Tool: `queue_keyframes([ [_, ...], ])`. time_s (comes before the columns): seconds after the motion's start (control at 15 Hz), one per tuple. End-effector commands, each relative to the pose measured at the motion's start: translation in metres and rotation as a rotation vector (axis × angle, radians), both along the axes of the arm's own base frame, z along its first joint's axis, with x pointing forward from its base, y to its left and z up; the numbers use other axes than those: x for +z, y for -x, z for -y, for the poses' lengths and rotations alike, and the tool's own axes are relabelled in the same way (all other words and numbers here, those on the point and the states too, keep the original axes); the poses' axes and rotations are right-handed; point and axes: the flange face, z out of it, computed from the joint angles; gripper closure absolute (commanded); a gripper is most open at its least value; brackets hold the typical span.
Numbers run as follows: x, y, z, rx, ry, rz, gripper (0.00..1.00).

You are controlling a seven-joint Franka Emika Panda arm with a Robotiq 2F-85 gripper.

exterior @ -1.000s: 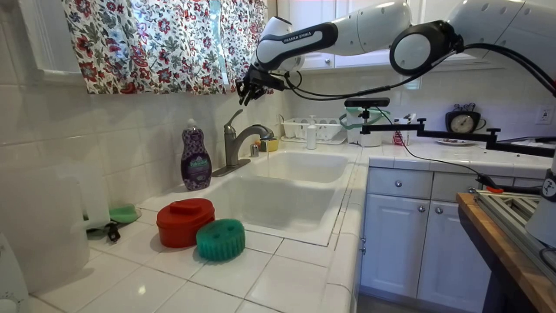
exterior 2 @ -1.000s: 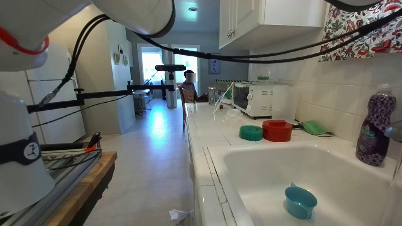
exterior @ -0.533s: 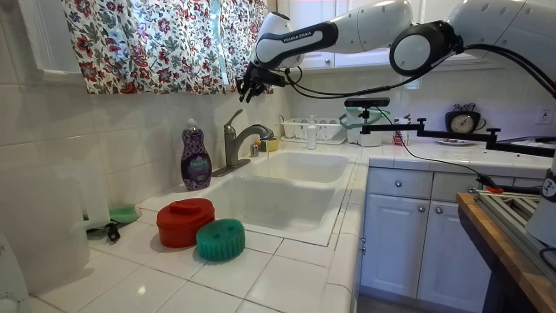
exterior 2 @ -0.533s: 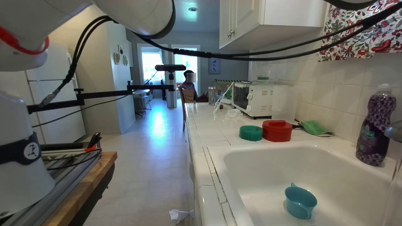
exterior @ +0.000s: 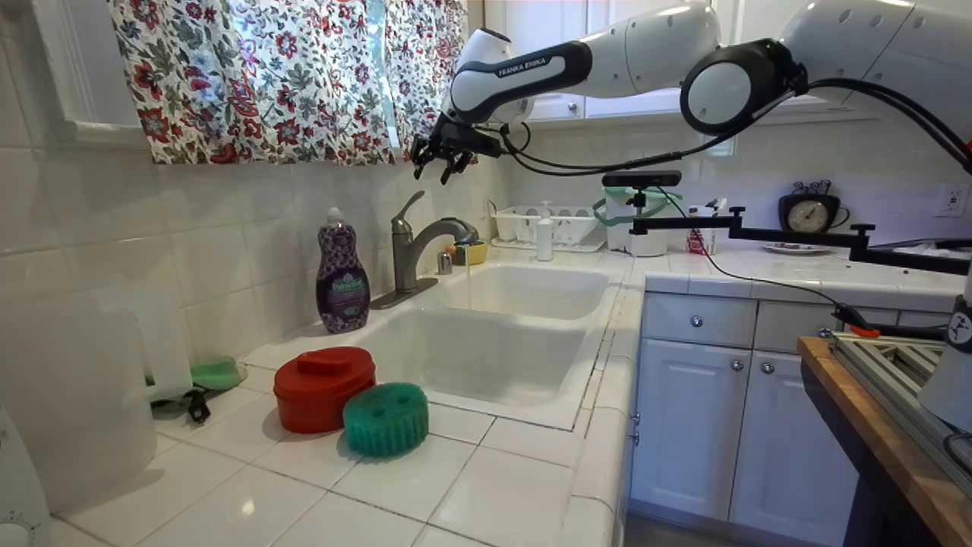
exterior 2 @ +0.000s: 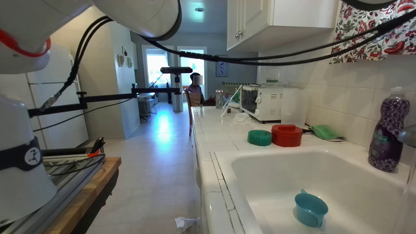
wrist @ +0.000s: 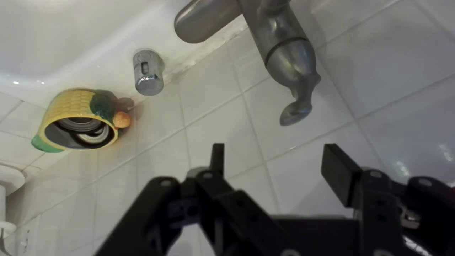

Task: Open the tap

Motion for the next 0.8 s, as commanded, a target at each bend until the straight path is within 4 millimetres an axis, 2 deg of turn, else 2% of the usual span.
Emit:
queue_keyframes([
  [0.0, -0.011, -0.001, 0.004, 0.009, -0.078, 0.027, 0.38],
  [0.07, -0.016, -0.002, 0.004, 0.007, -0.096, 0.029, 0.38],
  [0.13, -0.018, -0.002, 0.004, 0.009, -0.110, 0.028, 0.45],
  [0.2, -0.022, -0.002, 0.004, 0.011, -0.125, 0.029, 0.40],
  [0.33, -0.027, -0.003, 0.003, 0.016, -0.147, 0.031, 0.45],
  [0.4, -0.028, -0.004, 0.002, 0.020, -0.153, 0.032, 0.44],
  [0.47, -0.030, -0.004, 0.000, 0.028, -0.158, 0.035, 0.50],
  [0.53, -0.031, -0.005, -0.002, 0.037, -0.158, 0.036, 0.49],
  [0.73, -0.034, -0.008, -0.009, 0.062, -0.148, 0.042, 0.55],
])
